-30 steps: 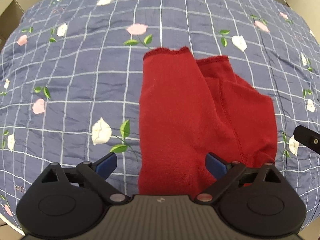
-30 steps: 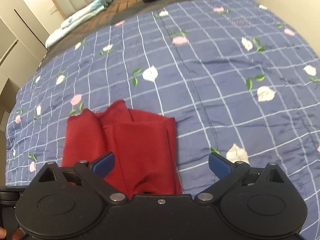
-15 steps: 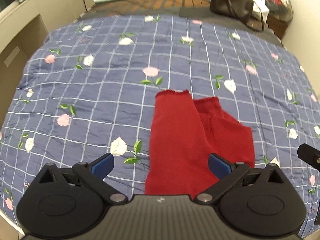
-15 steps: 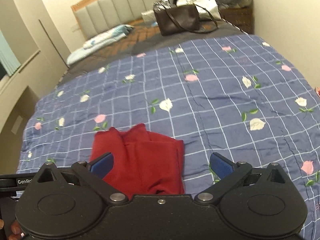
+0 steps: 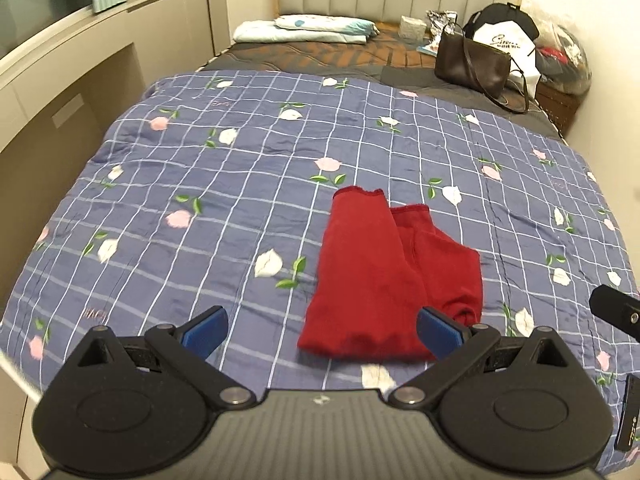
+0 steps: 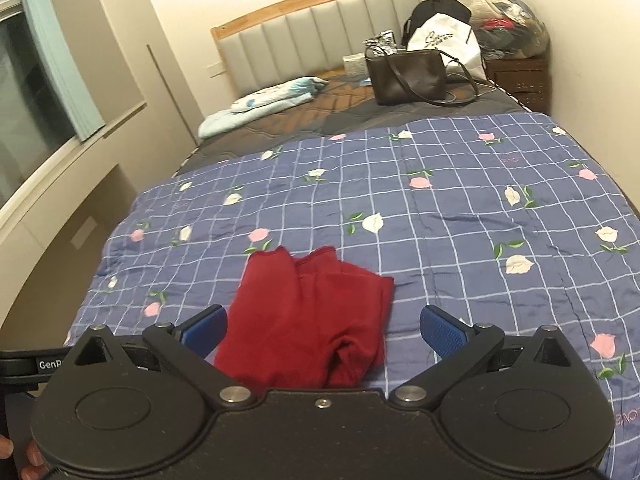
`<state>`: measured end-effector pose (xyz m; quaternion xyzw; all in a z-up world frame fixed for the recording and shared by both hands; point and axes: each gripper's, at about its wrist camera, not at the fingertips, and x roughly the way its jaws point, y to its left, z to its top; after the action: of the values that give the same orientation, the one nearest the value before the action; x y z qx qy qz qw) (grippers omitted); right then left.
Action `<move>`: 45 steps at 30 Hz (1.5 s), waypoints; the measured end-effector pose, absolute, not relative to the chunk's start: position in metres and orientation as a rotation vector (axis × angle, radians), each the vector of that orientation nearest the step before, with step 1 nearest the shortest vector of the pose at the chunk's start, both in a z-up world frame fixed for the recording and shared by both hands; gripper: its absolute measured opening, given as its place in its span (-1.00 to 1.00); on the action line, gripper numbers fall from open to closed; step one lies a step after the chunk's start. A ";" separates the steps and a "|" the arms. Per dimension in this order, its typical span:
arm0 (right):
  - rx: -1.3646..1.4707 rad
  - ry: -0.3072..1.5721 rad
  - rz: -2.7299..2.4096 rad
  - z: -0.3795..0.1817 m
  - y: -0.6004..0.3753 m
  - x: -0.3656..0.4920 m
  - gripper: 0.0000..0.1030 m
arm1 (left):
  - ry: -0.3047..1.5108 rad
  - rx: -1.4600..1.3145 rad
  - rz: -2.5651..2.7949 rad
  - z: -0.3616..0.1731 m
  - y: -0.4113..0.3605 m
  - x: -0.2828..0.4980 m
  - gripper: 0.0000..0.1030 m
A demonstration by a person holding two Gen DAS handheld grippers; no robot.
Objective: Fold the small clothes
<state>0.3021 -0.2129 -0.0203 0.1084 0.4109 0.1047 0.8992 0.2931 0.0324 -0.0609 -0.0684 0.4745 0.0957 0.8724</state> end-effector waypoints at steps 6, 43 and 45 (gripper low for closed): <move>0.203 0.823 0.260 -0.007 -0.221 0.263 0.99 | 0.969 -0.145 0.226 -0.052 0.023 0.237 0.99; 0.118 0.964 0.258 -0.025 -0.153 0.112 0.99 | 1.006 -0.053 0.125 -0.074 0.086 0.093 0.99; 0.119 0.967 0.247 -0.025 -0.152 0.109 0.99 | 1.017 -0.051 0.113 -0.078 0.089 0.090 0.99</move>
<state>0.1093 -0.1515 -0.0253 0.0570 0.4633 0.1182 0.8764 0.0901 0.0888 -0.0775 -0.0246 0.4867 0.0539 0.8715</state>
